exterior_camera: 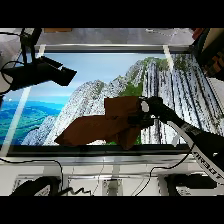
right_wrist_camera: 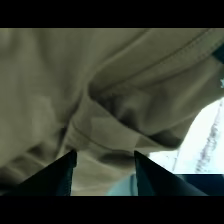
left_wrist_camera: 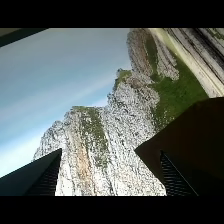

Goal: Fold the clothes and pants, and hang the long-sleeved shirts on hangers.

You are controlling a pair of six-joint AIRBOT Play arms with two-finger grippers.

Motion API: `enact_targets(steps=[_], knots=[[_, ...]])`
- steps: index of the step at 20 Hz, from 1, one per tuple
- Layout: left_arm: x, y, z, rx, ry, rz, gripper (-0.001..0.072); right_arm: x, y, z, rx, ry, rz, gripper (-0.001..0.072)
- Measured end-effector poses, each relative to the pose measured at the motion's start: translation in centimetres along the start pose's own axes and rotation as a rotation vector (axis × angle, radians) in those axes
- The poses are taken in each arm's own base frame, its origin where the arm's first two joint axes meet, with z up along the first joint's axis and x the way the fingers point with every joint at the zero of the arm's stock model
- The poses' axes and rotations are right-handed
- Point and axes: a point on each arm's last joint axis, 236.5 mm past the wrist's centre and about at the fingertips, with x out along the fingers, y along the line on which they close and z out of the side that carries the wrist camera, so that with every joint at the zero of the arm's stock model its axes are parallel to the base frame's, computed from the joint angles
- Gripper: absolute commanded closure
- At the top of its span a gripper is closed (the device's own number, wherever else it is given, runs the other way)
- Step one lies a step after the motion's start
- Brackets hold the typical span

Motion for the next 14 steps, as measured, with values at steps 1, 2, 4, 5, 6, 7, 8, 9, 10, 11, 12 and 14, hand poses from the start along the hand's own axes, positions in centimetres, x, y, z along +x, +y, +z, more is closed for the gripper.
enact_targets(steps=[1,2,4,5,6,7,8,9,10,11,12,14], knots=[[0.0,0.0,0.0,0.000,0.000,0.000,0.0004,-0.2,0.4,0.3,0.013,-0.006,0.011,0.0310],[0.0,0.0,0.0,0.000,0.000,0.000,0.0004,-0.3,0.6,0.6,0.022,-0.011,0.019,0.0310],[0.0,0.0,0.0,0.000,0.000,0.000,0.0005,-0.6,1.2,1.0,0.035,-0.021,0.035,0.0311],[0.0,0.0,0.0,0.000,0.000,0.000,0.0004,-0.7,1.4,1.1,0.039,-0.022,0.040,0.0311],[0.0,0.0,0.0,0.000,0.000,0.000,0.0004,-0.7,1.6,1.1,0.042,-0.021,0.044,0.0311],[0.0,0.0,0.0,0.000,0.000,0.000,0.0005,-0.6,1.8,1.0,0.044,-0.019,0.045,0.0311],[0.0,0.0,0.0,0.000,0.000,0.000,0.0004,-0.5,2.0,0.9,0.045,-0.013,0.046,0.0311],[0.0,0.0,0.0,0.000,0.000,0.000,0.0005,-0.2,2.3,0.7,0.044,-0.008,0.044,0.0311],[0.0,0.0,0.0,0.000,0.000,0.000,0.0004,0.1,2.5,0.5,0.044,-0.001,0.040,0.0311],[0.0,0.0,0.0,0.000,0.000,0.000,0.0004,0.5,2.6,0.4,0.045,0.007,0.033,0.0311],[0.0,0.0,0.0,0.000,0.000,0.000,0.0004,0.8,2.4,0.2,0.046,0.016,0.018,0.0311],[0.0,0.0,0.0,0.000,0.000,0.000,0.0005,1.3,1.4,-0.3,0.049,0.039,-0.035,0.0311]])
